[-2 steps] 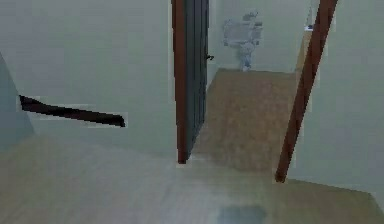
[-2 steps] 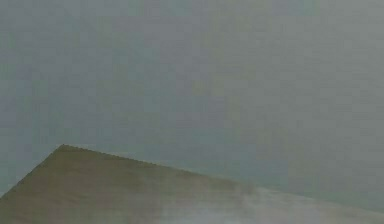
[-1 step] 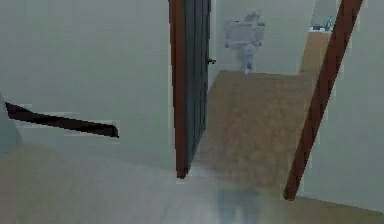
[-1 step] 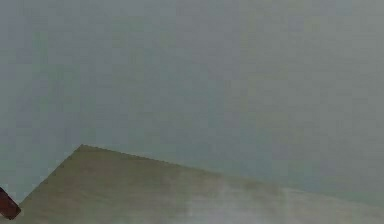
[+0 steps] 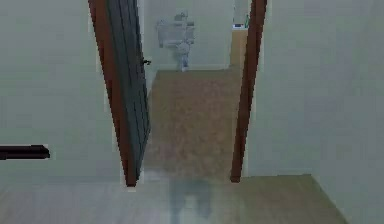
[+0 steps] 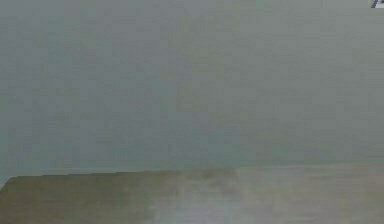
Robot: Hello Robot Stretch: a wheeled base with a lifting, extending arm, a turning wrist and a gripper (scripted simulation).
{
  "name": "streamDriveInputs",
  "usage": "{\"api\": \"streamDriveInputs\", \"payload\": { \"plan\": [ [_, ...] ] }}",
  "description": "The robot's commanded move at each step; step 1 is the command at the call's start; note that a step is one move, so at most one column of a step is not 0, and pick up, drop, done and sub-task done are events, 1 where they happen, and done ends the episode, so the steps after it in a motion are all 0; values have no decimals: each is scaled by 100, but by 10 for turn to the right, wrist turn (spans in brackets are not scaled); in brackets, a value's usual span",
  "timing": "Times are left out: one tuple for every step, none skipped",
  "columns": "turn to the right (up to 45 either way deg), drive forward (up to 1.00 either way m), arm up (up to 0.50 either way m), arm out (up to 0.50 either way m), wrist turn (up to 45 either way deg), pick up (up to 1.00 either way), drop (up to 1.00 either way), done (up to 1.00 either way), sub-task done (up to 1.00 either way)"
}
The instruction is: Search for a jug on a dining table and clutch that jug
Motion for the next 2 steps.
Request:
{"api": "streamDriveInputs", "payload": {
  "plan": [
    [0,100,0,0,0,0,0,0,0],
    [30,0,0,0,0,0,0,0,0]
  ]
}}
